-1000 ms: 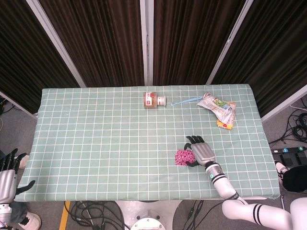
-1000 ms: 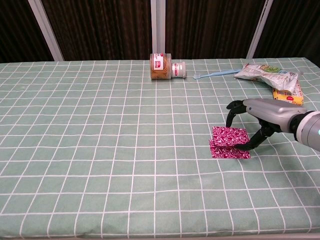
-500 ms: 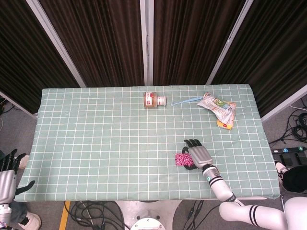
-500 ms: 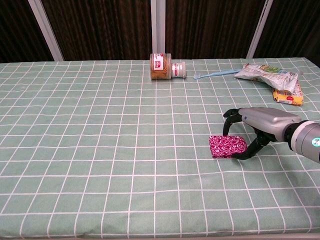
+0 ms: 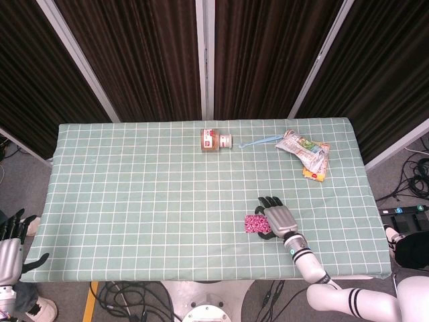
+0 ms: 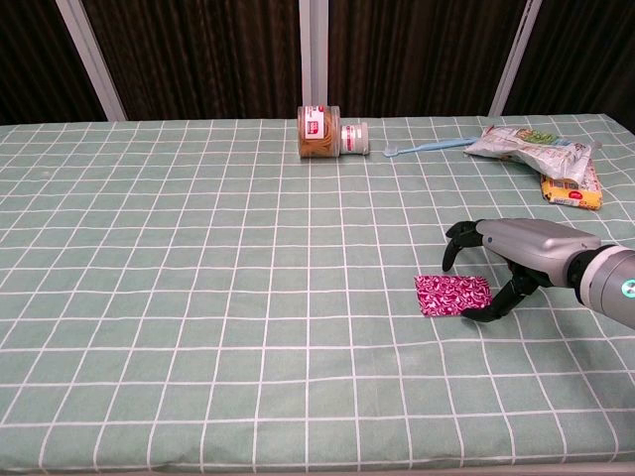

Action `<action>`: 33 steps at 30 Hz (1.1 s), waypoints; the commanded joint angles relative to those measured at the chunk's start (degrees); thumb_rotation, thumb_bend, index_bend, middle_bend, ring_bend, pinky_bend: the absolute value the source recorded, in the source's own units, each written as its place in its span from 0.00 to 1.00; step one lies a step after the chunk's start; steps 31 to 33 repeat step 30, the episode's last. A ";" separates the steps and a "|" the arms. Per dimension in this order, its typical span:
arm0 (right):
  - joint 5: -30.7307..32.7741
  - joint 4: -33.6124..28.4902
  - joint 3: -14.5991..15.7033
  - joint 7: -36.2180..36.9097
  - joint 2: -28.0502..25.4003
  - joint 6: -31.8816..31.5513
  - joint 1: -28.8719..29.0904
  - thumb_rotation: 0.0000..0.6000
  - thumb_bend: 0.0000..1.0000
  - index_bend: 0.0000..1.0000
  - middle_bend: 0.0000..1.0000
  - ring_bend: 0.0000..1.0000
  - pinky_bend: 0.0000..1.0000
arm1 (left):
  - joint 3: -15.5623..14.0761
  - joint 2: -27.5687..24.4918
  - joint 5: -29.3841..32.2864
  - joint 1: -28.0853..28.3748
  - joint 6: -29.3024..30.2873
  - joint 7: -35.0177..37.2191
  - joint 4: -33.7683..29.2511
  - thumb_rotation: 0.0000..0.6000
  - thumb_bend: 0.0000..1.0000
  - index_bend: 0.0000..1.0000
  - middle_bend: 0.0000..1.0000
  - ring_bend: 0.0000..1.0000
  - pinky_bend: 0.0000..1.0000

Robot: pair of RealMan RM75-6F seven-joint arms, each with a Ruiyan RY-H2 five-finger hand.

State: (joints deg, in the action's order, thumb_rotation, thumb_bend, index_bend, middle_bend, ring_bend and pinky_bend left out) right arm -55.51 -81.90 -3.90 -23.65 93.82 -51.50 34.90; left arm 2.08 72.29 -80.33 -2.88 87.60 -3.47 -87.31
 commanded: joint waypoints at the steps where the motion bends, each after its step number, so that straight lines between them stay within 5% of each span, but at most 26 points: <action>1: 0.05 -0.14 -0.01 0.14 -0.10 -0.05 -0.07 0.84 0.15 0.27 0.05 0.00 0.00 | 0.04 0.00 -0.05 0.05 -0.01 0.02 0.01 1.00 0.17 0.22 0.15 0.11 0.13; 6: -0.43 -1.03 -0.21 0.68 -0.97 -1.00 -0.49 0.84 0.15 0.27 0.05 0.00 0.00 | 0.06 0.01 -0.02 0.05 -0.04 -0.01 -0.01 1.00 0.17 0.22 0.15 0.11 0.13; 15: -4.78 -6.01 -2.23 4.70 -9.53 -12.00 -5.74 0.85 0.15 0.23 0.05 0.00 0.00 | 0.41 -0.01 -0.16 0.30 0.09 0.01 -0.09 1.00 0.17 0.22 0.15 0.11 0.13; 22: -14.98 -12.14 1.45 13.04 -18.86 -24.60 -14.96 0.84 0.15 0.09 0.00 0.00 0.00 | 0.73 -0.12 0.13 0.60 -0.17 -0.39 -0.32 1.00 0.17 0.22 0.15 0.11 0.13; 28: -23.28 -16.63 5.34 17.78 -24.04 -33.80 -22.02 0.85 0.15 0.09 0.00 0.00 0.00 | 1.11 -0.03 -0.12 1.41 -0.62 -1.15 -0.77 1.00 0.17 0.22 0.15 0.11 0.13; 33: -24.95 -17.42 5.98 18.10 -24.84 -35.50 -23.38 0.84 0.15 0.09 0.00 0.00 0.00 | 1.20 -0.01 -0.15 1.59 -0.69 -1.32 -0.92 1.00 0.17 0.22 0.15 0.11 0.13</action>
